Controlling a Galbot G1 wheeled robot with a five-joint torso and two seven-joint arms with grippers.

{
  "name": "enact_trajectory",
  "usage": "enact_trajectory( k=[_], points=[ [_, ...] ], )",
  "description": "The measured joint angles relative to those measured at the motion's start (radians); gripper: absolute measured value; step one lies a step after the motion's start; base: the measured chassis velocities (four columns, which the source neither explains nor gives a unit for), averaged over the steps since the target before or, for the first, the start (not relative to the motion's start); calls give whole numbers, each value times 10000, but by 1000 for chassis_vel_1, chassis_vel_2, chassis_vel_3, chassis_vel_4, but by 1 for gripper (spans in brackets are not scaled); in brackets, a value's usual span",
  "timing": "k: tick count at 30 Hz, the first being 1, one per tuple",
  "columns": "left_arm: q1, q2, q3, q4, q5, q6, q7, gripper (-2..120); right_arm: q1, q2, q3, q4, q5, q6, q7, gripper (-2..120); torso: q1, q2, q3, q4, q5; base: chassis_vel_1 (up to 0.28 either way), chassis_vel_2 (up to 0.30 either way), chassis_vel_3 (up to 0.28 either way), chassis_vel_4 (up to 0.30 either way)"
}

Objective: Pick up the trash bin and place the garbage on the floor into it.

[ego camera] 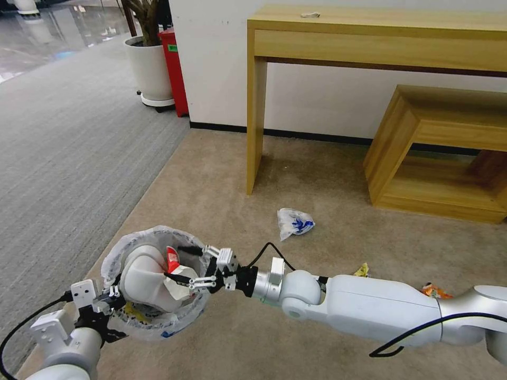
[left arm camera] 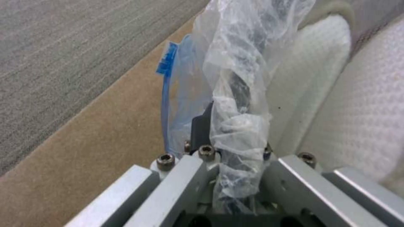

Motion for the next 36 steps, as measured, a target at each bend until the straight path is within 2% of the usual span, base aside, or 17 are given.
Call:
enact_trajectory(
  k=[1,4,12,22,25,26,29,30,34,36],
  points=[
    [0,0,0,0,0,0,0,0,0,0,0,0,0,0,0,89,0,0,0,0,0,0,0,0,0],
    [-4,-13,-33,23,24,-32,6,0,-247,-61,769,169,50,-121,487,99,0,0,0,0,0,0,0,0,0],
    [-119,-45,1,124,49,-39,16,0,-781,-321,2306,508,317,-408,1241,100,0,0,0,-1,0,0,0,0,0],
    [-169,-48,9,177,70,-78,35,0,-1551,-647,3484,841,391,-652,1901,100,0,0,0,-1,1,0,0,0,0],
    [-190,-35,4,208,83,-121,54,0,-2001,-943,4330,825,330,-814,2299,100,0,0,0,0,1,0,0,0,0],
    [-190,-35,4,208,83,-121,54,0,-2001,-943,4330,825,330,-814,2299,100,0,0,0,0,1,0,0,0,0],
    [-238,-31,18,249,155,-167,146,0,-2510,-1343,5231,755,-151,-1328,3118,100,0,0,0,-1,3,0,0,0,0],
    [-238,-31,18,249,155,-167,146,0,-2510,-1343,5231,755,-151,-1328,3118,100,0,0,0,-1,3,0,0,0,0],
    [-361,-65,95,398,364,-241,245,0,-3229,-1905,6109,524,-1222,-1955,4659,100,0,0,0,1,1,0,0,0,0],
    [-390,-64,105,433,397,-259,255,0,-3459,-2030,6359,449,-1463,-2055,4907,100,0,0,0,-1,1,0,0,0,0]
  ],
)
